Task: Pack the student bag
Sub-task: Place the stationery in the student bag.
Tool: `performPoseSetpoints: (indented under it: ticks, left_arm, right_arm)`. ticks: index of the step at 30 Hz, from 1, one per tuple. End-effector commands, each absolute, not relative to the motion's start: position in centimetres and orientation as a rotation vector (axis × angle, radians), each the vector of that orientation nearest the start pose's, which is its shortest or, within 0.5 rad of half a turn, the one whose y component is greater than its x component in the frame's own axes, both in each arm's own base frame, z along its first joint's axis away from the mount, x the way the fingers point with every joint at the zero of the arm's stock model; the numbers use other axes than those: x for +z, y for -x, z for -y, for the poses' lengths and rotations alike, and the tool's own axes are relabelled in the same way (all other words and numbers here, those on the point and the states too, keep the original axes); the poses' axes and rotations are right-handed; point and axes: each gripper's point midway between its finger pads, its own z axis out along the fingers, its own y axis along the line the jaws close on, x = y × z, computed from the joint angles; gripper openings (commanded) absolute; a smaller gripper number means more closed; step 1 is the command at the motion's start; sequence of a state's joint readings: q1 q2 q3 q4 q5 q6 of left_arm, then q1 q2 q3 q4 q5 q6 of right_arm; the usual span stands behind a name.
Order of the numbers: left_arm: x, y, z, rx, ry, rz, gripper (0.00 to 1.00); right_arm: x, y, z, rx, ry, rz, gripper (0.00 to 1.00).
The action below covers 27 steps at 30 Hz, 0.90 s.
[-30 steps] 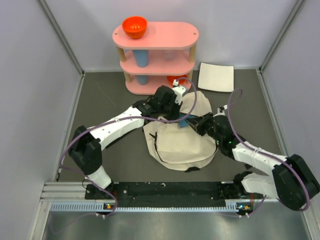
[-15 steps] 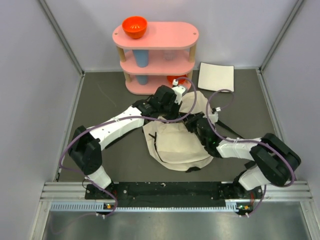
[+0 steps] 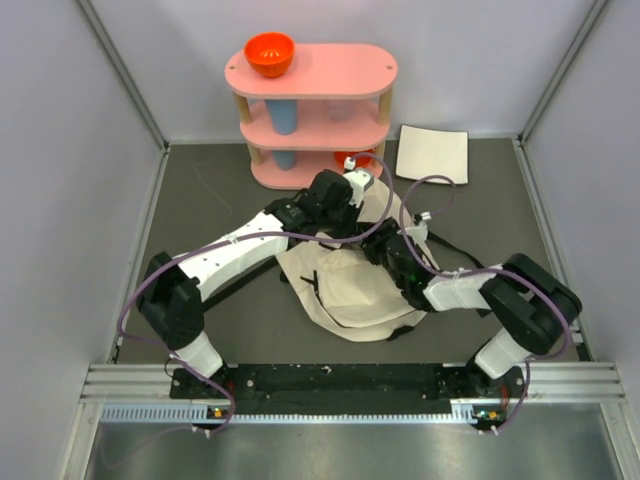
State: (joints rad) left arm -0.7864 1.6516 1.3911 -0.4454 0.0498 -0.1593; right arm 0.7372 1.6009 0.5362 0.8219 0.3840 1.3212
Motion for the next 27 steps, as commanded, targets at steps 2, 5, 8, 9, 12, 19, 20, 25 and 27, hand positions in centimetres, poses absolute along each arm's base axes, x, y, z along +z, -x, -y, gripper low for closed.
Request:
performPoseSetpoints:
  ticks: [2, 5, 8, 9, 12, 19, 20, 25, 27]
  left_arm:
    - [21.7, -31.9, 33.9, -0.575, -0.679, -2.121, 0.0]
    - [21.3, -32.0, 33.9, -0.573, -0.677, -2.129, 0.0]
    - [21.0, -31.9, 34.0, -0.579, -0.681, -2.14, 0.0]
    - [20.9, -31.8, 34.0, -0.583, -0.68, -2.142, 0.0]
    - [20.8, -31.7, 34.1, -0.593, -0.688, -2.146, 0.0]
    - [20.7, -31.4, 34.0, -0.599, -0.694, -2.15, 0.0]
    - [20.5, -31.3, 34.1, -0.601, -0.698, -2.156, 0.0]
    - [20.5, -31.4, 34.2, -0.603, -0.7, -2.156, 0.0]
    - [20.3, -31.4, 34.2, -0.603, -0.702, -2.16, 0.0]
  right_arm:
    - [13.1, -32.6, -25.3, 1.014, -0.799, -1.807, 0.61]
    - [13.1, -31.7, -23.8, 0.975, -0.805, -1.809, 0.6]
    - [12.8, -31.6, -23.1, 0.941, -0.816, -1.828, 0.44]
    - [12.7, -31.7, -23.3, 0.953, -0.805, -1.843, 0.39]
    - [12.3, -32.4, -24.2, 1.0, -0.786, -1.872, 0.11]
    - [13.6, -33.6, -27.1, 1.129, -0.732, -1.856, 0.0]
    - [14.7, -33.9, -27.9, 1.184, -0.713, -1.828, 0.0]
    - [15.0, -34.7, -29.9, 1.242, -0.699, -1.838, 0.0]
    - [14.9, -34.8, -30.4, 1.227, -0.677, -1.859, 0.0]
